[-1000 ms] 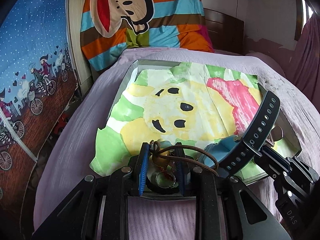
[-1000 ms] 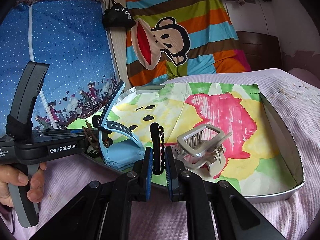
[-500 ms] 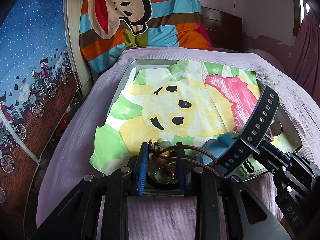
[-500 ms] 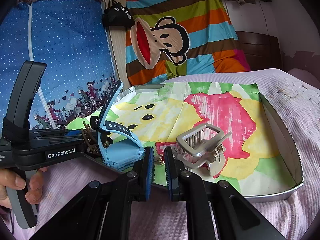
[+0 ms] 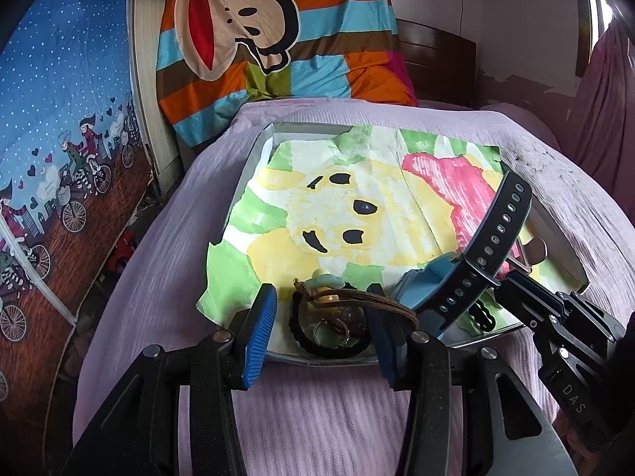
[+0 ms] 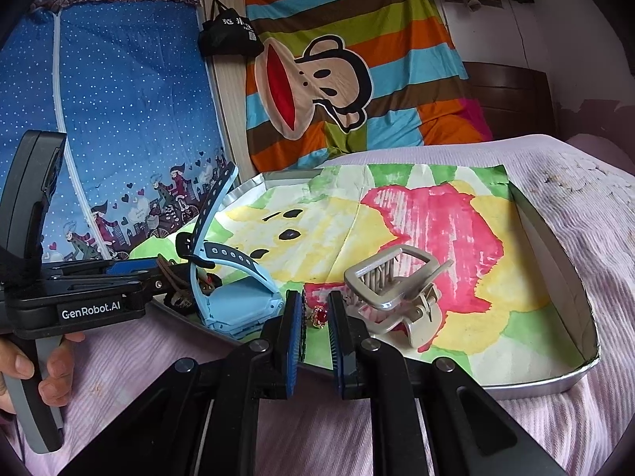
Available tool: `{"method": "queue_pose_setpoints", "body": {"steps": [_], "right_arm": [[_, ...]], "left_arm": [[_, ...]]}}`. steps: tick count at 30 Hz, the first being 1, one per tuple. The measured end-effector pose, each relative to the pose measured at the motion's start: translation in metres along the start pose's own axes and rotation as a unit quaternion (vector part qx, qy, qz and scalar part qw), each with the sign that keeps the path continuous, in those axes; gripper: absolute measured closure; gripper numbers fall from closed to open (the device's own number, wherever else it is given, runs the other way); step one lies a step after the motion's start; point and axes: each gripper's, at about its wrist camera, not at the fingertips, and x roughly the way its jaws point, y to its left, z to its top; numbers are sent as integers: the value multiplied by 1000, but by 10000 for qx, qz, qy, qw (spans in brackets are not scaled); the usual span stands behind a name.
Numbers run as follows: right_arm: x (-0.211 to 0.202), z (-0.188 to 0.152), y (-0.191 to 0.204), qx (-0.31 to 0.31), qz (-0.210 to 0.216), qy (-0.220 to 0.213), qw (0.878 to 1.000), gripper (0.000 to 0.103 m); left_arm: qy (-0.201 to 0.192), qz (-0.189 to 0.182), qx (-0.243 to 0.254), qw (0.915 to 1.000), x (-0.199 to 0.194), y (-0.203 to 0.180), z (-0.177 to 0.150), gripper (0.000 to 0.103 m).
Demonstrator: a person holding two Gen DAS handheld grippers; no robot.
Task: Organize jewelry
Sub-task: 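Carry the elastic and hair pin over the tray with both tools, then open both tools to release the elastic and hair pin into the tray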
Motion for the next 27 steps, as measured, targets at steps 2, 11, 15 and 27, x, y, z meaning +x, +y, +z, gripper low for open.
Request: {"method": "queue_pose_setpoints", "body": {"steps": [2, 11, 15, 27], "right_arm": [[-2, 0, 0, 8, -27, -11, 10000, 84], [-20, 1, 2, 66, -255, -332, 9991, 63], [-31, 3, 4, 37, -377, -503, 9980, 57], [-61, 7, 11, -24, -739, -874, 9934, 25]], "left_arm": [[-21, -13, 23, 10000, -2, -1, -1, 61], [-220, -41, 38, 9997, -18, -5, -9, 49], [-340, -84, -50, 9994, -29, -2, -12, 43], [-900, -368, -468, 9942, -74, 13, -24, 23]]}}
